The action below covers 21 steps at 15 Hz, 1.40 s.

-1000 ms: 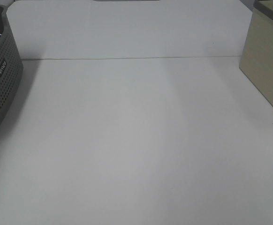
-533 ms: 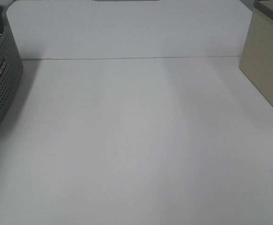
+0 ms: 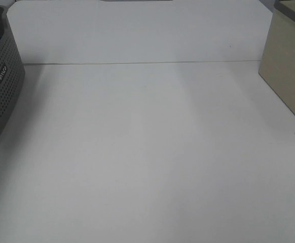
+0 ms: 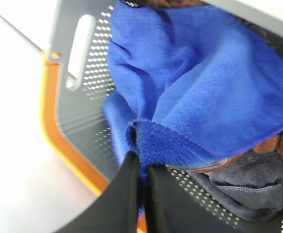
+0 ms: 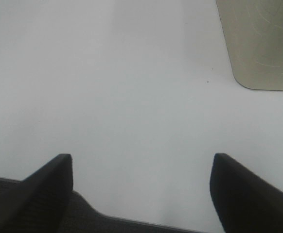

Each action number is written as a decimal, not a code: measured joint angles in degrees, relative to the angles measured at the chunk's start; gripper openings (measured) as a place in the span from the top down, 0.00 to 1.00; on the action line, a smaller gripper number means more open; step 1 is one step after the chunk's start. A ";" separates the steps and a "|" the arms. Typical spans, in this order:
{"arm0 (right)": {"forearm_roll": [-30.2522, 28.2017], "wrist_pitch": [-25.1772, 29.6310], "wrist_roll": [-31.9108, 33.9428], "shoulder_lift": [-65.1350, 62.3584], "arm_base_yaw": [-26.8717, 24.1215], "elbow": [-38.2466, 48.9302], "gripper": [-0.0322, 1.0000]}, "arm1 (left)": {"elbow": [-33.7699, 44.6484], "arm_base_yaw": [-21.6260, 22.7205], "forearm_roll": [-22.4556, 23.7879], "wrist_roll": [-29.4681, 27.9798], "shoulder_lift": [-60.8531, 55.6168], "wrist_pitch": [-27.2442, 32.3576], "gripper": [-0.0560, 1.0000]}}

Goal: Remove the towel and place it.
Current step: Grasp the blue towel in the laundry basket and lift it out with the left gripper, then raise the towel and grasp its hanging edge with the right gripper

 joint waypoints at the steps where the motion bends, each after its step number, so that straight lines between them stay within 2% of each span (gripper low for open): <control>1: 0.00 0.00 0.00 0.00 0.00 0.00 0.23 | 0.00 -0.06 -0.40 -0.57 -2.64 0.63 0.94; 6: 0.23 0.00 0.00 0.00 0.00 0.00 0.23 | -0.06 -0.06 -6.42 -1.43 -13.24 0.57 0.94; 8: 0.29 0.00 0.00 0.00 0.00 0.00 0.23 | -0.06 -1.49 -8.19 -1.43 -16.50 -0.52 0.94; 14: 1.38 -0.17 0.00 0.00 0.00 0.00 0.23 | -0.06 -13.41 -8.82 -2.75 -20.86 -8.19 0.94; 15: 3.04 -1.72 -0.06 0.00 0.00 -0.11 0.23 | -0.06 -17.36 -8.37 -4.13 -20.97 -8.94 0.94; 17: 8.48 -6.19 -2.41 1.89 0.00 -0.34 0.23 | -0.06 -22.06 -6.99 -4.53 -20.97 -9.11 0.94; 19: 17.36 -10.66 -11.97 7.68 0.00 -0.34 0.23 | -0.06 -27.10 -6.99 -4.64 -20.97 -9.11 0.94; 21: 29.22 -13.29 -26.81 15.76 0.00 -0.40 0.23 | -0.06 -32.66 -6.99 -4.35 -20.97 -9.11 0.94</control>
